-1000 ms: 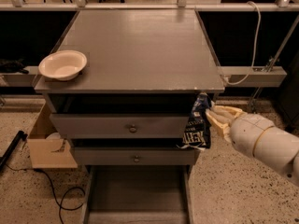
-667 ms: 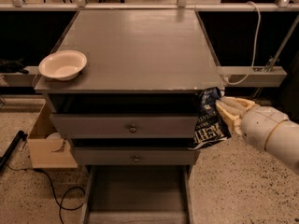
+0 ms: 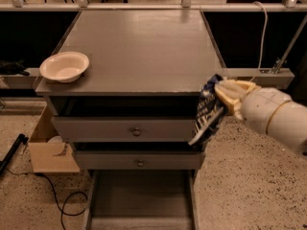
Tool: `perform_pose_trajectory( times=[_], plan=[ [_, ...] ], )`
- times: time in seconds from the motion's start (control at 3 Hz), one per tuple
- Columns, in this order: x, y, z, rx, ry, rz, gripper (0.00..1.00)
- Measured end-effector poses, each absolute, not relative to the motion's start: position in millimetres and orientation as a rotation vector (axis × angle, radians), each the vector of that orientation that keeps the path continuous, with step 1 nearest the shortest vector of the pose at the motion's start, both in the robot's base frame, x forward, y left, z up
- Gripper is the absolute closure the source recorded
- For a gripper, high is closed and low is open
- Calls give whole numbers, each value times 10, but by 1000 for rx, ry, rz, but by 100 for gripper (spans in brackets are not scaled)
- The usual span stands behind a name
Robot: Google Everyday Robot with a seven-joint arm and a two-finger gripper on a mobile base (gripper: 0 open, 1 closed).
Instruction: Pick blue chip bag from bottom drawer and place on counter
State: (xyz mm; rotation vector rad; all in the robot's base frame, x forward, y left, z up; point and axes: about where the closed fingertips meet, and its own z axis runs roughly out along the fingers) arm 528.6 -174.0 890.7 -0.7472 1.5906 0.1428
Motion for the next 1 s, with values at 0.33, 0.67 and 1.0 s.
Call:
perform_pose_trajectory(
  times=[0.33,0.67,1.0],
  plan=[
    [5421,-1698,9263,-773,1545,96,100],
    [5418,-1828,9742,-776,1488,22,100],
    [5416,-1656,10048,-812,1436,20,100]
  ],
)
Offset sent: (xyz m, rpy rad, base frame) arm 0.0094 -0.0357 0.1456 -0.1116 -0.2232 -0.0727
